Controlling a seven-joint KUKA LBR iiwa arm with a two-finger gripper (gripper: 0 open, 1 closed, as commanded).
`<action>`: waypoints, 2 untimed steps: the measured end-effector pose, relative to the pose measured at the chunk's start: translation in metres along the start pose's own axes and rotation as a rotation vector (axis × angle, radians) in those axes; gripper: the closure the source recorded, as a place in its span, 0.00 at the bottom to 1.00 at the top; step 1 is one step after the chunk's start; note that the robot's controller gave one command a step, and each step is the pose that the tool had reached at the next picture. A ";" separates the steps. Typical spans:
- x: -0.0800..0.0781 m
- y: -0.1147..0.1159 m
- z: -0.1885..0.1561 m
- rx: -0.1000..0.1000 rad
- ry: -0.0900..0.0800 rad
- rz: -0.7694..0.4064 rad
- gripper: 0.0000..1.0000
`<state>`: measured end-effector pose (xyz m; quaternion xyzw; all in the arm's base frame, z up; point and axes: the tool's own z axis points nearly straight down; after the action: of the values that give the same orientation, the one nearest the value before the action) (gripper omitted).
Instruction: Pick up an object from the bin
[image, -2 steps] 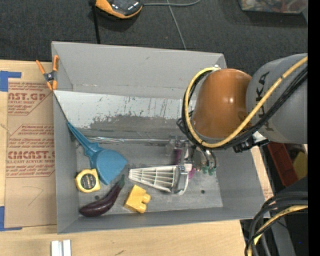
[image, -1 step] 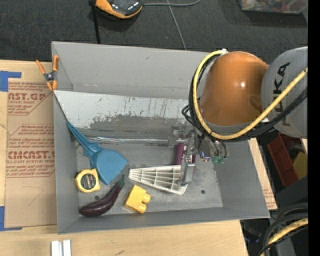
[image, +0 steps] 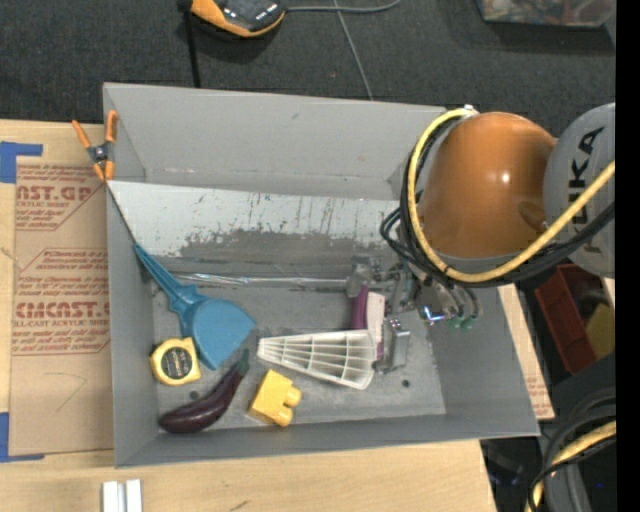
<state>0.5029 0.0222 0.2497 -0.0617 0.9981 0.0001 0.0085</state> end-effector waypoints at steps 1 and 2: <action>0.000 -0.003 0.056 -0.002 0.013 -0.133 0.00; -0.002 0.001 0.091 -0.004 0.016 -0.161 0.00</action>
Offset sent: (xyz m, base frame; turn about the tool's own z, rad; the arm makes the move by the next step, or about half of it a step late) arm 0.0103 0.0067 -0.1154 0.2002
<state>0.5060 0.0233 0.1588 -0.1419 0.9899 0.0010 0.0005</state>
